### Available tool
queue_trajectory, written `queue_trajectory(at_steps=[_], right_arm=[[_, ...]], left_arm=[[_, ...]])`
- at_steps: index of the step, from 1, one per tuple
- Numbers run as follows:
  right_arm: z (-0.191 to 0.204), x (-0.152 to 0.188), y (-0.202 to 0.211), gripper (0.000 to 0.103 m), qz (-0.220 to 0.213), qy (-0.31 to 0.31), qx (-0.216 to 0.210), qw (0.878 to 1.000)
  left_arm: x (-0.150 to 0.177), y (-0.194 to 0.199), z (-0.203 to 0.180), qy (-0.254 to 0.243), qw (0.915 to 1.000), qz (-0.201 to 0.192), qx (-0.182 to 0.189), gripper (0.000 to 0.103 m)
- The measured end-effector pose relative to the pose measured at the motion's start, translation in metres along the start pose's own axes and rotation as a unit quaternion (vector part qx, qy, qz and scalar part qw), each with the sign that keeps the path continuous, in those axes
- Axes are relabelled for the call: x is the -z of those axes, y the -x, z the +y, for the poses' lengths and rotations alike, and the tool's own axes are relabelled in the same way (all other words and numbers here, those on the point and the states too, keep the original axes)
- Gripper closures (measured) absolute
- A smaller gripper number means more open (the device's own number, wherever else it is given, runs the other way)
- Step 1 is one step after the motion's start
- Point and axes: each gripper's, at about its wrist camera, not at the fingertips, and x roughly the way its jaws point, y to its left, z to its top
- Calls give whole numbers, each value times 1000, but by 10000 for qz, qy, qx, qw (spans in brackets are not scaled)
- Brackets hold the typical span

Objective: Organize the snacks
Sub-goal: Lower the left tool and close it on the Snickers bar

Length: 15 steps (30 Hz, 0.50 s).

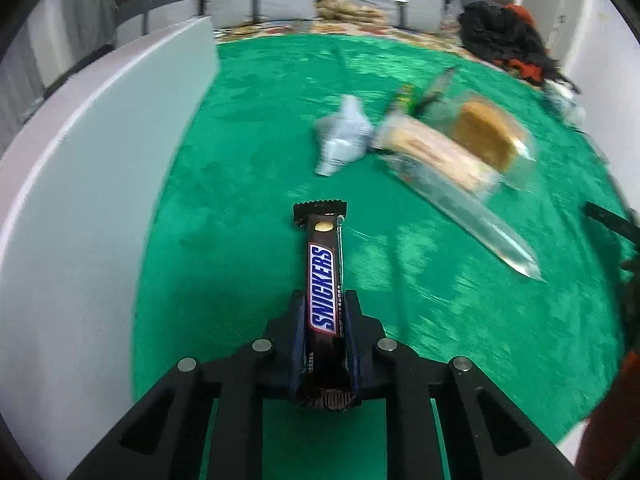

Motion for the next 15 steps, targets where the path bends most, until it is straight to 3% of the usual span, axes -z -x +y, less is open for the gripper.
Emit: queue_trajectory(at_steps=[4,11,12,15], right_arm=[[0,0,0,12,-1,-1,-2,10000],[1,-1,2,14,138,35,-41,9999],[4,-2,4,15,307,18,-172,9994],[37,-8,30,15,638,23,-1401,9881]], left_arm=[[7,2,-14,-347,9993,-44,-112,84],[0,-2,-13,-64,9996,24,-284,76],[0,-2,-14,-103,9994,28,-325,76],[3,-2,-20,-247,9987,-48,-449,74]])
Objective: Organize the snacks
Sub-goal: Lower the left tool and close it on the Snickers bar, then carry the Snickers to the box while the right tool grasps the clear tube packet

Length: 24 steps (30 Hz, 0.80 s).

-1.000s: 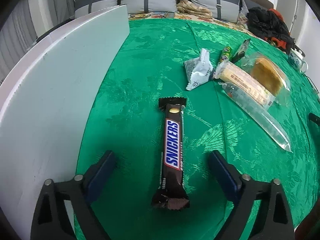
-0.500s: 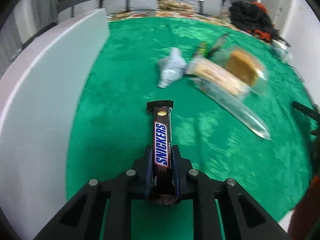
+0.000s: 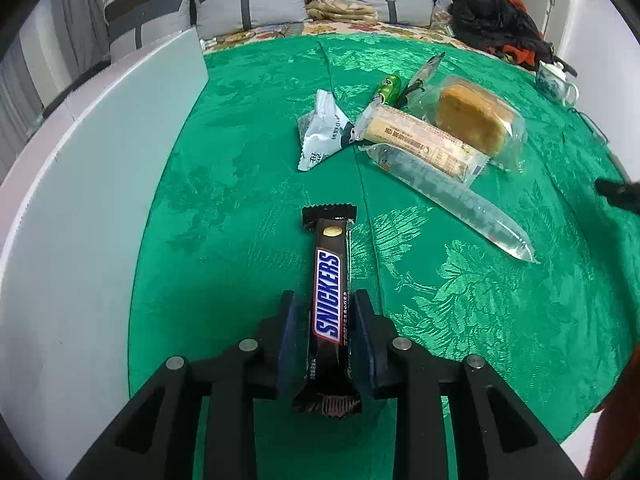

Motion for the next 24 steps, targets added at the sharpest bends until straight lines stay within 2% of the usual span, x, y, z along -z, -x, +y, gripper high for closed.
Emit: queue_trajectory(at_steps=[2,3,4,6,8,9,10,12,14,15,16,19,21,24], right_arm=[[52,-3,0,15,541,479,-832,9939],[82,-3,-2,17,823,758,-1169,9868],[110,-4,-6,17,1006,1044,-1325,9805],[150,-7,-16,17,1178,1432,-1292,9741],[187,-12,-37,31,1375,1755,-1122,9684],[201,-15,-50,54,1541,1832,-1027,9655],[211,-16,-62,64,1714,1864,-955,9627],[229,-14,-87,62,1975,2031,-525,9576],[238,-11,-96,63,1905,2189,-285,9566],[240,-11,-96,80,1828,2203,-262,9578],[238,-10,-95,84,1841,2115,-307,9594],[226,-8,-84,84,1862,1719,-560,9657],[210,-7,-71,84,1854,1186,-1007,9703],[188,-4,-53,84,1840,509,-1515,9699]], left_arm=[[0,-1,2,57,10000,-16,46,77],[0,0,5,153,9998,-14,100,86],[-1,0,7,215,9997,-14,103,86],[2,2,14,416,9989,-19,220,86],[6,5,19,548,9981,-17,294,86],[9,7,21,608,9976,-17,324,86],[11,7,22,653,9972,-18,351,86],[15,10,22,655,9971,-33,395,86],[19,12,19,586,9973,-52,438,86],[21,13,18,550,9973,-62,481,86],[22,14,17,539,9971,-67,529,86],[24,20,18,583,9957,-122,710,86],[22,26,20,689,9937,-198,863,86],[17,42,22,885,9892,-357,1110,86]])
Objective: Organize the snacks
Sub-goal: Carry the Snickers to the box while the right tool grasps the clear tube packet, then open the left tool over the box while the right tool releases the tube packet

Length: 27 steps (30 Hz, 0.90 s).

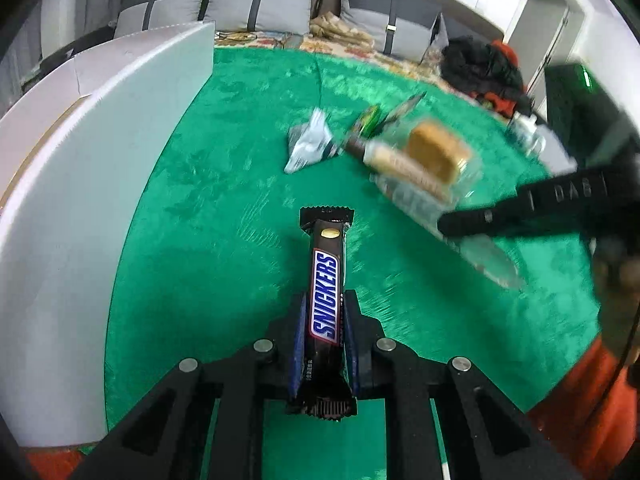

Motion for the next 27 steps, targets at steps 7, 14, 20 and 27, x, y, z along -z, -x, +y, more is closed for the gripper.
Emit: queue_trajectory(at_steps=[7,14,20,27], right_arm=[[35,-3,40,84,-456,-362,-1191,9912],[140,-28,63,84,-791,42,-2207,9721],[243,-34,26,83,-706,574,-2463,9649],[251,-24,-11,56,-791,925,-1837,9754]], left_arm=[[-25,61,12,457,9963,-626,378,86],[-58,129,91,996,9870,-1252,-160,86],[-66,133,175,1271,9808,-983,-1105,86],[-37,115,218,1410,9658,-569,-2101,28]])
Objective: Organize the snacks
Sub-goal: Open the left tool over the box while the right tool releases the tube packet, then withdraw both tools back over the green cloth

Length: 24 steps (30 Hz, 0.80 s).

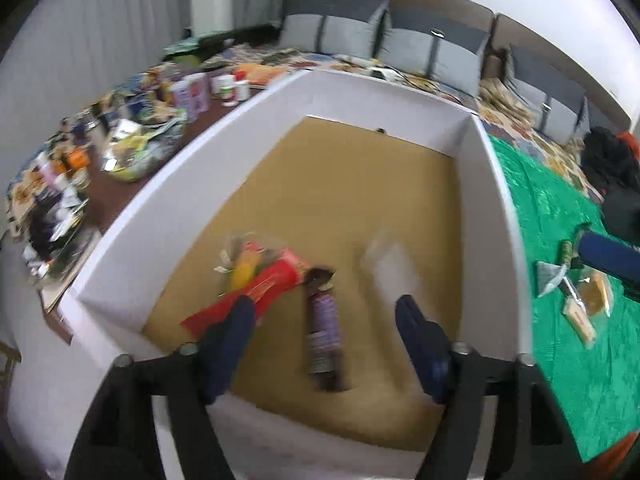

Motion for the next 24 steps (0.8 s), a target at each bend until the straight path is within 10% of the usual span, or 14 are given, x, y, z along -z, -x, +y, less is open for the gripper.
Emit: queue_trajectory(at_steps=[6,15,24], right_arm=[[-56,42,68,39,-528,1030,1510,9817],[-235,125,195,38,-960,521,4515,8856],[-323,127,249,35,-944,-279,4964,8625]], left_arm=[[22,26,-13,208,9985,-194,461,26],[53,56,-161,-937,9763,-143,1944,8],[96,-39,-269,-1466,9779,688,1325,8]])
